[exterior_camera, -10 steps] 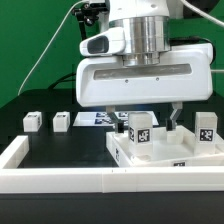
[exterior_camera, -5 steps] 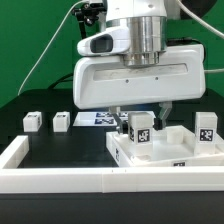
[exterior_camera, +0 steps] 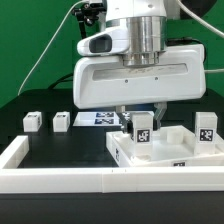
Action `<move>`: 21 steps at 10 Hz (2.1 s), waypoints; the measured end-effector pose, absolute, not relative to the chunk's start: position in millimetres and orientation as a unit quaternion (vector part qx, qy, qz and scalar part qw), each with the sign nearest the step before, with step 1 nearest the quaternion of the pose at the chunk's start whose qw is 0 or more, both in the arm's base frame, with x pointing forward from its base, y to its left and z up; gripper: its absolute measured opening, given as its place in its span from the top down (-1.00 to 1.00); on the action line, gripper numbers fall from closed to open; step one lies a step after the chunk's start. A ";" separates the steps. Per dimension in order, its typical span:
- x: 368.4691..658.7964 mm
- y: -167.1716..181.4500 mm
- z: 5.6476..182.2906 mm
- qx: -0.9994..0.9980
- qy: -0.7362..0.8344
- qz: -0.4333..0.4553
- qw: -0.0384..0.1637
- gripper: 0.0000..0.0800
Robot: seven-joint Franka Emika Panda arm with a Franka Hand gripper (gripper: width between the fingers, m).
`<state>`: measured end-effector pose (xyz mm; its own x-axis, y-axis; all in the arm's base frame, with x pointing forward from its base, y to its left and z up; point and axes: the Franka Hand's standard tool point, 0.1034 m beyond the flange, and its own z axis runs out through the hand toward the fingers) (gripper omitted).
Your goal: Assemble square table
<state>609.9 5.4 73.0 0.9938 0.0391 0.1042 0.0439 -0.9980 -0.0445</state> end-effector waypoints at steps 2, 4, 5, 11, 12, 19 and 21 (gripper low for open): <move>609.6 4.6 72.5 -0.992 0.108 -0.050 0.039 0.28; 609.4 3.2 72.4 -0.973 0.220 -0.046 0.051 0.27; 609.3 2.8 72.4 -0.959 0.274 -0.043 0.055 0.27; 607.9 8.0 70.9 -0.832 0.550 -0.020 0.067 0.27; 608.0 8.4 71.0 -0.810 0.582 -0.016 0.071 0.27; 613.1 13.0 76.3 -0.932 0.356 -0.032 0.063 -0.62; 613.1 12.6 76.3 -0.950 0.304 -0.036 0.061 -0.62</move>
Offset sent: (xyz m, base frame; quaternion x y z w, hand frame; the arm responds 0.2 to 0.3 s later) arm -0.0081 0.0010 -0.0019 0.0193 -0.0198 0.2449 0.9692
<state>613.1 12.6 76.3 0.8127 -0.5819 0.0306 -0.5733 -0.8079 -0.1370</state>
